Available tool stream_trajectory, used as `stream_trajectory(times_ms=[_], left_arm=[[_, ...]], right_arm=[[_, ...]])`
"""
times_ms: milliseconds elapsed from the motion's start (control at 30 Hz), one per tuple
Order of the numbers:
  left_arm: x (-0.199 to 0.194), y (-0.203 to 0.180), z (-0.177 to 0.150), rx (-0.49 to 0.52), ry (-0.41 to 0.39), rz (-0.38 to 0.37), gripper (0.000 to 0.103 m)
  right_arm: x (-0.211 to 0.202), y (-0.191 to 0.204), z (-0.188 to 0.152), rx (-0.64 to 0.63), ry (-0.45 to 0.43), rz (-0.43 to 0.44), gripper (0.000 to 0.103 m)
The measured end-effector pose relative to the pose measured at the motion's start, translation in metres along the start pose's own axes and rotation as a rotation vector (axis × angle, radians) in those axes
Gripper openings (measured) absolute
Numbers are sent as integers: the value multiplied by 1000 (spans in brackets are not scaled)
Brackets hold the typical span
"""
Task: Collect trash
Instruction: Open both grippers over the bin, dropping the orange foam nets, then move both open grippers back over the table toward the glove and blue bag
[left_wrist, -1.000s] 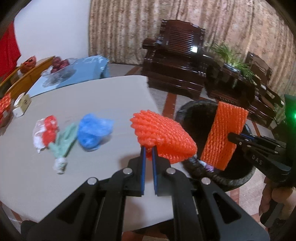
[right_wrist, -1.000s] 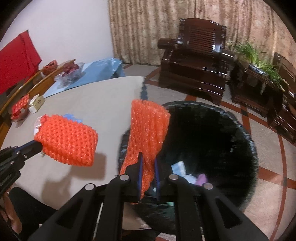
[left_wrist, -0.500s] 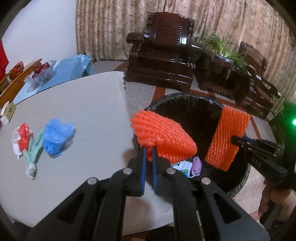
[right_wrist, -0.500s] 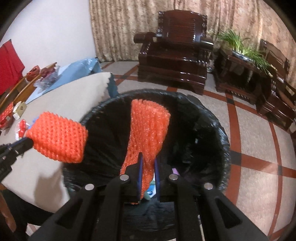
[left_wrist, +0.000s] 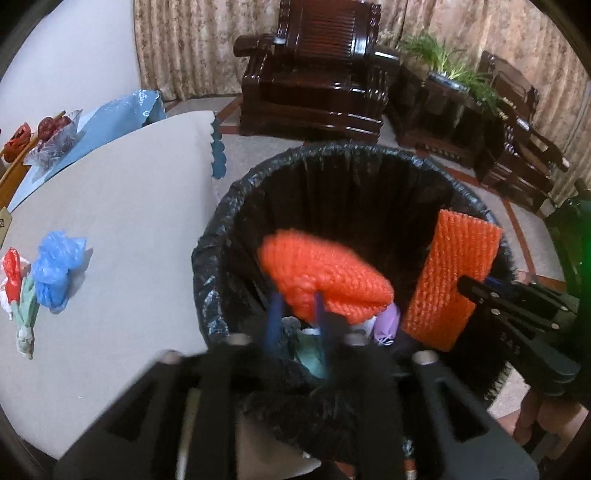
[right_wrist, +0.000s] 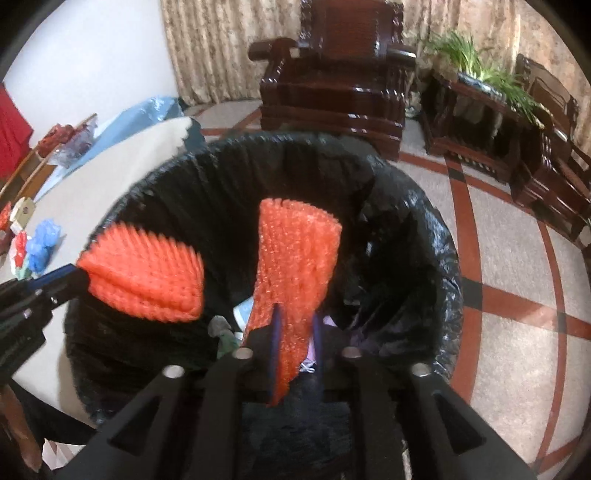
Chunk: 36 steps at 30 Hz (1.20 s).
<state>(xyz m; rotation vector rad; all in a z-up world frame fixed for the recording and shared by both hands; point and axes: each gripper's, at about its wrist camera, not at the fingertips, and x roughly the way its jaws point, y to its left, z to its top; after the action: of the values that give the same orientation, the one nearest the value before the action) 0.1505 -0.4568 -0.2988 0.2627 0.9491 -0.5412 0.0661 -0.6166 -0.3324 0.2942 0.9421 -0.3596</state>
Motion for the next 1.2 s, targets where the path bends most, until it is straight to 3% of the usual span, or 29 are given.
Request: stream_trajectory(times_ms=[67, 200, 600, 667, 767, 967, 1200], left_arm=[[-2, 0, -2, 5, -14, 13, 54], [-12, 8, -4, 2, -31, 19, 61], [-52, 43, -13, -47, -70, 29, 62], [-61, 50, -15, -50, -84, 32, 66], [-81, 69, -18, -63, -118, 43, 72], [-108, 115, -27, -90, -150, 80, 79], [-132, 198, -47, -153, -169, 153, 80]], right_arm=[[1, -4, 0, 10, 3, -8, 35], [-4, -3, -2, 7, 4, -13, 39], [-50, 23, 5, -22, -52, -12, 46], [-62, 32, 4, -26, -71, -14, 51], [-79, 47, 4, -32, -98, -12, 61], [-101, 94, 2, -67, -124, 23, 63], [-116, 163, 0, -127, -149, 80, 65]])
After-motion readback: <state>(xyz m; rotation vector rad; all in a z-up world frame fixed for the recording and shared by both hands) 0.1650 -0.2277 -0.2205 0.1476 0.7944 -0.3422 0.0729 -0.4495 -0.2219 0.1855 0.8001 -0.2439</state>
